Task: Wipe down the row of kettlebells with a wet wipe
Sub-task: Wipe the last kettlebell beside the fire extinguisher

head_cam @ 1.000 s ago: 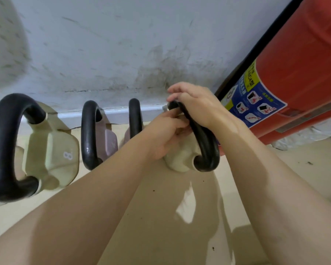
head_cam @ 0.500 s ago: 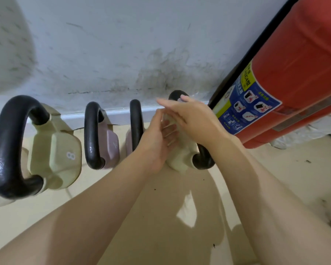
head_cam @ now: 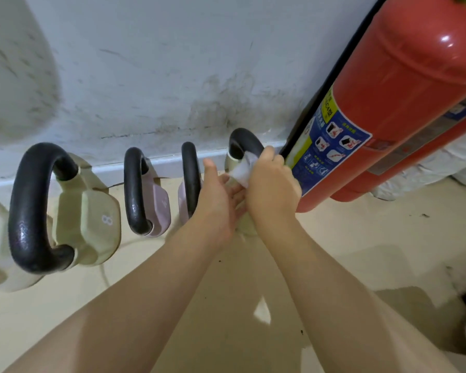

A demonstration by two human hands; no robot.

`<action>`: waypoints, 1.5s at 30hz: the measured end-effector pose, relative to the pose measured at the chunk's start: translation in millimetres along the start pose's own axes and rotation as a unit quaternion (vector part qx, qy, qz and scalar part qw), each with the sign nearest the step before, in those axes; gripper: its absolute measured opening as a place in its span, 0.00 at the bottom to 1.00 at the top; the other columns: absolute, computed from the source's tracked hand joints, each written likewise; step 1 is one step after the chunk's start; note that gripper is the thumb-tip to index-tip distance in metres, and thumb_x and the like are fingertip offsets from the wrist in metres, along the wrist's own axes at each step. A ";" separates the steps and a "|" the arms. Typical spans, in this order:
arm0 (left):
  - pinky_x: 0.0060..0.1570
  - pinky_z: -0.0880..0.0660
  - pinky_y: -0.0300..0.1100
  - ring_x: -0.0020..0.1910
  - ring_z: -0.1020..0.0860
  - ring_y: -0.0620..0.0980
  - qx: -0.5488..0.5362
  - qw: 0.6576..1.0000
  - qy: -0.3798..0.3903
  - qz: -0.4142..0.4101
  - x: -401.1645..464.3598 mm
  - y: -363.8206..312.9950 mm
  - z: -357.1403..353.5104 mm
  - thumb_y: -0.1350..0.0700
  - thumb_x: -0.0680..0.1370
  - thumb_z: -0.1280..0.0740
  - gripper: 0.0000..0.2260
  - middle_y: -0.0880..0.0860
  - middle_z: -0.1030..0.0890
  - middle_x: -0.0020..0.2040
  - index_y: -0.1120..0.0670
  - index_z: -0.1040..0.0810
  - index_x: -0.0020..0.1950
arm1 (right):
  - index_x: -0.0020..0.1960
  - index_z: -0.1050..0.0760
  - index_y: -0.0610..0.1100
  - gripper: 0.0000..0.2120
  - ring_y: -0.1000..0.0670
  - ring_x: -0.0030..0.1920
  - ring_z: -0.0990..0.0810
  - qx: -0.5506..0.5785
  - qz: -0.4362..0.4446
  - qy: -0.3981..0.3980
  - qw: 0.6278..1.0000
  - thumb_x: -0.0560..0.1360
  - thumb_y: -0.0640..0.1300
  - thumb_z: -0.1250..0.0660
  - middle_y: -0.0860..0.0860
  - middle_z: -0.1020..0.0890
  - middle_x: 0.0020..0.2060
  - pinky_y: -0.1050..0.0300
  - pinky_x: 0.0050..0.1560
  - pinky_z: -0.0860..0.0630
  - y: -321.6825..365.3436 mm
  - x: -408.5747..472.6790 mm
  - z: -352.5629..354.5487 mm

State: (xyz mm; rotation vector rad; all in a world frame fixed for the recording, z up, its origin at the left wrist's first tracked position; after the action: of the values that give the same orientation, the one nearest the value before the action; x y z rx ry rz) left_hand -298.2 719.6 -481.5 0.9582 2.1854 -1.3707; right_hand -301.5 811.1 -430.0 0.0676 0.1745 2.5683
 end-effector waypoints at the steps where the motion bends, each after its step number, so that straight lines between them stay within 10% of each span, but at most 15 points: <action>1: 0.40 0.24 0.40 0.48 0.20 0.46 0.003 1.000 0.001 -0.009 -1.5 -0.7 -0.7 0.36 0.78 0.53 0.29 0.53 0.20 0.44 0.55 0.32 0.66 | 0.69 0.42 0.37 0.18 0.42 0.56 0.23 -0.014 0.027 -0.014 0.999 0.80 0.38 0.50 0.43 0.25 0.58 0.52 0.42 0.30 2.4 -4.5 2.7; 7: 0.71 0.37 0.50 0.68 0.30 0.55 0.005 1.000 0.020 -0.020 -6.6 -0.1 -2.1 0.37 0.78 0.53 0.31 0.61 0.30 0.70 0.55 0.40 0.74 | 0.76 0.59 0.45 0.36 0.41 0.63 0.26 0.133 -0.012 0.158 0.978 0.77 0.44 0.39 0.44 0.46 0.75 0.49 0.51 0.30 -1.0 41.5 -9.8; 16: 0.57 0.27 0.41 0.58 0.21 0.47 0.084 0.992 0.088 -0.043 -9.4 -4.6 -14.5 0.38 0.79 0.58 0.30 0.52 0.17 0.55 0.52 0.22 0.58 | 0.55 0.26 0.41 0.11 0.42 0.62 0.29 0.173 0.007 -0.106 0.979 0.75 0.45 0.36 0.45 0.31 0.66 0.49 0.51 0.24 -16.4 -21.4 18.1; 26: 0.58 0.28 0.41 0.59 0.23 0.46 0.064 0.995 0.008 -0.073 5.5 -19.7 4.3 0.40 0.80 0.52 0.25 0.53 0.21 0.58 0.56 0.23 0.55 | 0.63 0.35 0.47 0.17 0.47 0.53 0.24 0.283 0.027 -0.093 0.954 0.76 0.35 0.41 0.50 0.29 0.62 0.50 0.43 0.27 -3.0 20.2 36.4; 32: 0.61 0.28 0.41 0.57 0.22 0.45 0.057 0.995 -0.007 -0.079 12.6 -22.9 6.7 0.40 0.79 0.49 0.22 0.49 0.20 0.53 0.53 0.22 0.49 | 0.51 0.29 0.43 0.06 0.42 0.58 0.31 0.106 0.025 -0.143 0.984 0.75 0.38 0.40 0.43 0.31 0.62 0.48 0.48 0.29 -1.6 24.1 41.8; 37: 0.58 0.27 0.44 0.57 0.22 0.49 0.088 0.995 0.054 0.009 19.3 -7.3 -3.2 0.35 0.78 0.53 0.29 0.52 0.18 0.55 0.52 0.19 0.51 | 0.59 0.32 0.42 0.21 0.39 0.57 0.25 0.183 -0.186 0.117 0.958 0.76 0.57 0.42 0.43 0.24 0.57 0.51 0.46 0.34 -30.5 19.5 -0.3; 41: 0.46 0.26 0.40 0.54 0.21 0.48 0.115 0.991 0.055 0.042 20.2 0.7 -0.9 0.34 0.77 0.53 0.33 0.53 0.17 0.55 0.56 0.20 0.58 | 0.61 0.31 0.44 0.20 0.42 0.59 0.25 0.106 -0.110 0.130 0.980 0.75 0.55 0.42 0.46 0.25 0.59 0.52 0.47 0.34 -5.9 34.7 -6.7; 45: 0.56 0.30 0.42 0.60 0.24 0.48 0.082 0.996 0.024 0.005 23.7 -14.5 13.6 0.35 0.78 0.54 0.32 0.53 0.21 0.61 0.57 0.23 0.61 | 0.70 0.41 0.44 0.30 0.42 0.64 0.31 0.032 -0.050 0.126 0.990 0.75 0.59 0.40 0.46 0.36 0.69 0.47 0.55 0.31 -0.8 42.0 -3.9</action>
State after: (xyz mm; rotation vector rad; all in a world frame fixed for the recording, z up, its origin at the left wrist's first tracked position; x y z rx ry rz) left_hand -325.5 711.4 -493.6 1.0681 2.1246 -1.5587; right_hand -336.8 833.9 -433.4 -0.2377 0.3465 2.4642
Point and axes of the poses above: each hand's wrist, its own x-axis towards the middle knuckle, its own z-axis out of the back of the hand, y = z × x, the point moved 9 cm from there along x, towards the middle knuckle
